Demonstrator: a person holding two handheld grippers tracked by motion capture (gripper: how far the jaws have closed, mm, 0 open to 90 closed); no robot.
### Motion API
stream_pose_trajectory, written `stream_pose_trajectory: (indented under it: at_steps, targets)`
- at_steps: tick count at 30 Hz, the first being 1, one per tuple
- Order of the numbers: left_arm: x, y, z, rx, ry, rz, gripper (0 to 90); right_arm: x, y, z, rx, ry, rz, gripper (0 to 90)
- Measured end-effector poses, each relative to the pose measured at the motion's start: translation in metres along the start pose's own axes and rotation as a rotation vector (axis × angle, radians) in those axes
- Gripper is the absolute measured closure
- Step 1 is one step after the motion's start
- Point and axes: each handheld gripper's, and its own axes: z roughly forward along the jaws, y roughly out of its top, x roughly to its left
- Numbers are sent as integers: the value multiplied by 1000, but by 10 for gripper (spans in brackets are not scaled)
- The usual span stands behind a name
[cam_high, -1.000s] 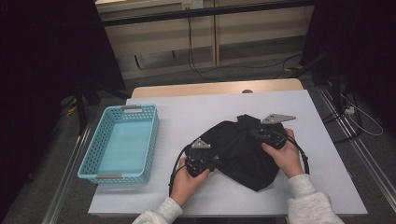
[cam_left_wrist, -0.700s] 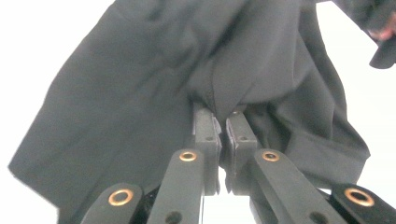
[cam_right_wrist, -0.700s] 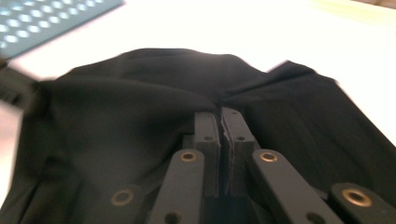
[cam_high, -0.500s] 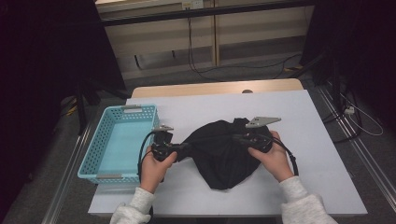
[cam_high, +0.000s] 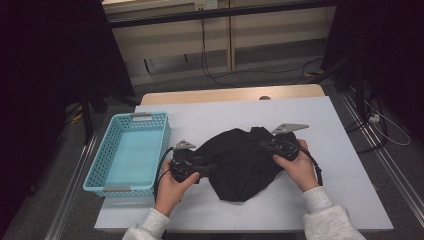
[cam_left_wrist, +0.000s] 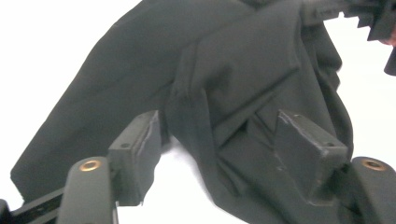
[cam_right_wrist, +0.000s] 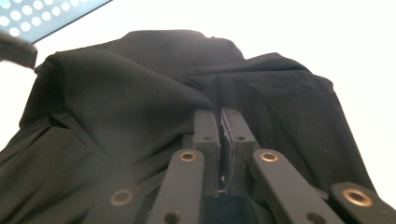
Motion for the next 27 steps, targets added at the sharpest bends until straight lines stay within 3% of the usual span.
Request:
stream_pose_trajectory:
  at_steps: [9,15,19,27]
  targets:
    - [-18,-11,19,75,-32,33,334,-1,-1,0,6,-26,6,860]
    - [-26,-16,33,92,-21,37,337,1,-1,1,6,-27,-5,861]
    - [-32,-17,38,96,-18,49,416,2,0,0,-1,-28,-3,861]
    - [-35,-17,41,127,-50,74,691,3,0,0,-2,-31,-8,861]
